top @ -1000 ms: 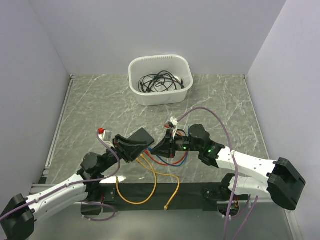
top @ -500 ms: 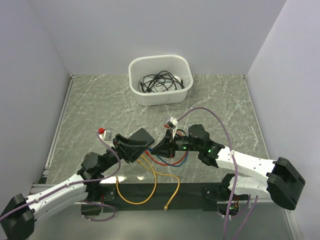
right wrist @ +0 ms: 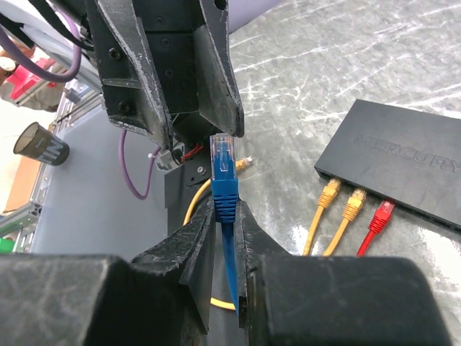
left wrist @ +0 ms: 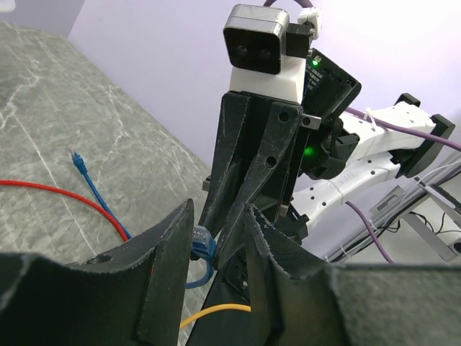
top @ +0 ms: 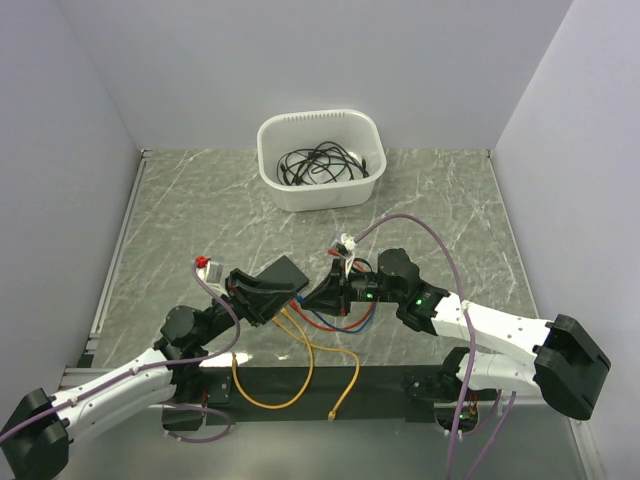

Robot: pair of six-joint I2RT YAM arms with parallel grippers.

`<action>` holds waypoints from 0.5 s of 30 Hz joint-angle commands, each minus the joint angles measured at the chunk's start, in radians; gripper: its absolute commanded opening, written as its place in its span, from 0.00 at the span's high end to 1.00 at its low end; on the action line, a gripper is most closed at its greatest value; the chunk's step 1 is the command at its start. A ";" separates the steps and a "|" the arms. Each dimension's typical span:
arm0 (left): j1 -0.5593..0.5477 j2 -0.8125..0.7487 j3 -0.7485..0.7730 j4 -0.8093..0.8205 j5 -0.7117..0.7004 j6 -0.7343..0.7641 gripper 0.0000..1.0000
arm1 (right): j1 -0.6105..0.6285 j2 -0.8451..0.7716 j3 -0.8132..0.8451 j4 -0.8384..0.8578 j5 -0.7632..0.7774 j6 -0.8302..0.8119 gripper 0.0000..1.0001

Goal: Insert the plug into the switch port

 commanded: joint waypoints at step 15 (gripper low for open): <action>0.002 -0.005 -0.133 -0.020 -0.046 0.030 0.42 | 0.006 -0.035 -0.010 0.076 -0.017 0.006 1.00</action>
